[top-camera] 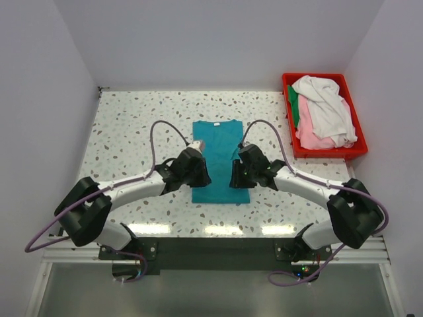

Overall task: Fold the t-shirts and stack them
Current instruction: Fold the tshirt

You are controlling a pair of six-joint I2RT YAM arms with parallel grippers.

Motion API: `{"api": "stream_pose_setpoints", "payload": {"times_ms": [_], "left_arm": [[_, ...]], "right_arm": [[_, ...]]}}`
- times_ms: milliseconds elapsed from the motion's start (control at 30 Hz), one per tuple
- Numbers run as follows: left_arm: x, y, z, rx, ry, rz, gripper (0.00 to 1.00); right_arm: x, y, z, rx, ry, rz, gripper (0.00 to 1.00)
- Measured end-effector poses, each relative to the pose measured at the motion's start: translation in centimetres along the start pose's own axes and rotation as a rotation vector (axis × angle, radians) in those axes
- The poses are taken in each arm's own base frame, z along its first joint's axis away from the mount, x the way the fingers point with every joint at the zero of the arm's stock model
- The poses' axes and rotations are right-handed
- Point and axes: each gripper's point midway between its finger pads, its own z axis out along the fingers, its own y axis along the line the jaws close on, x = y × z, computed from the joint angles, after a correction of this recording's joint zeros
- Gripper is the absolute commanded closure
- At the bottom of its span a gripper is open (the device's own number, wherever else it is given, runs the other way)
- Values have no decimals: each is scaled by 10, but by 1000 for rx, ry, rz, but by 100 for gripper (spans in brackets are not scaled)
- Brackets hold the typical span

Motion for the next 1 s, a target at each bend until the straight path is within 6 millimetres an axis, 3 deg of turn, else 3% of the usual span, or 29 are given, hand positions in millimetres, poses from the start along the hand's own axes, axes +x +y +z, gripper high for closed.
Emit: {"api": "stream_pose_setpoints", "payload": {"times_ms": [67, 200, 267, 400, 533, 667, 767, 1000], "left_arm": [[26, 3, 1, -3, 53, 5, 81], [68, 36, 3, -77, 142, -24, 82], [77, 43, 2, -90, 155, -46, 82], [76, 42, 3, -80, 145, -64, 79], [74, 40, 0, -73, 136, -62, 67], [68, 44, -13, -96, 118, -59, 57], [59, 44, -27, -98, 86, -54, 48], [52, 44, -46, -94, 53, -68, 44]], "right_arm": [[16, -8, 4, 17, 33, 1, 62], [51, -35, 10, 81, 109, 28, 62], [54, -37, 9, 79, 104, 43, 62], [58, -39, 7, 73, 96, 54, 62], [60, -41, 3, 72, 92, 63, 59], [60, -44, -9, 89, 83, 65, 50], [57, -46, -22, 95, 61, 66, 50], [60, -49, -31, 98, 49, 85, 51]]}}
